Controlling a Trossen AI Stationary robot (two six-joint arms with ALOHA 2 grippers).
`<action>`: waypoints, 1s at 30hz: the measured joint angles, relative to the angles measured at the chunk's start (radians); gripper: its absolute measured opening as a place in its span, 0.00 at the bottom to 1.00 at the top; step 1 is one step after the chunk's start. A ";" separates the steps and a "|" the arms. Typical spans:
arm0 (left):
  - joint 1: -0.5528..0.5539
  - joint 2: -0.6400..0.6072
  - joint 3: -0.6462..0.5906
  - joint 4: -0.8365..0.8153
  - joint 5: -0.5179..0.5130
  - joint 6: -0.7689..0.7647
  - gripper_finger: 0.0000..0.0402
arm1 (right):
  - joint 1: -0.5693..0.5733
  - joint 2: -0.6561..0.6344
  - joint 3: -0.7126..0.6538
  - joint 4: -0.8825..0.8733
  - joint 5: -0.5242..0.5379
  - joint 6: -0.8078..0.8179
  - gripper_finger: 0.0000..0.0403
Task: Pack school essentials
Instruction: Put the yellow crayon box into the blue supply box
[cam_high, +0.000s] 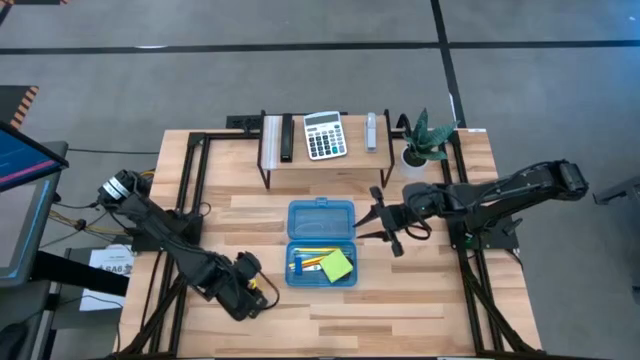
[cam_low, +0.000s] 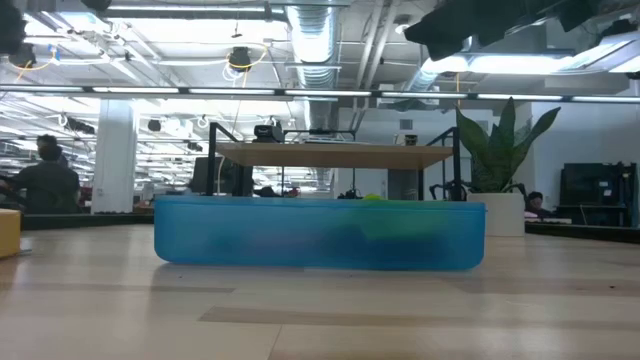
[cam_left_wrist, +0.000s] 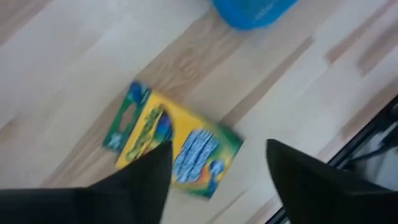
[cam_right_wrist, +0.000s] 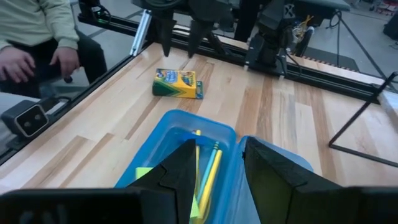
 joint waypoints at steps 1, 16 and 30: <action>-0.013 0.000 0.000 -0.016 0.004 -0.001 0.64 | 0.005 0.000 0.000 -0.002 0.000 0.000 0.38; -0.235 0.051 -0.010 -0.100 -0.008 -0.131 0.71 | 0.138 0.093 0.014 0.091 0.010 -0.019 0.38; -0.238 0.257 -0.014 -0.094 0.112 0.098 0.71 | 0.148 0.335 0.158 0.093 0.013 -0.096 0.39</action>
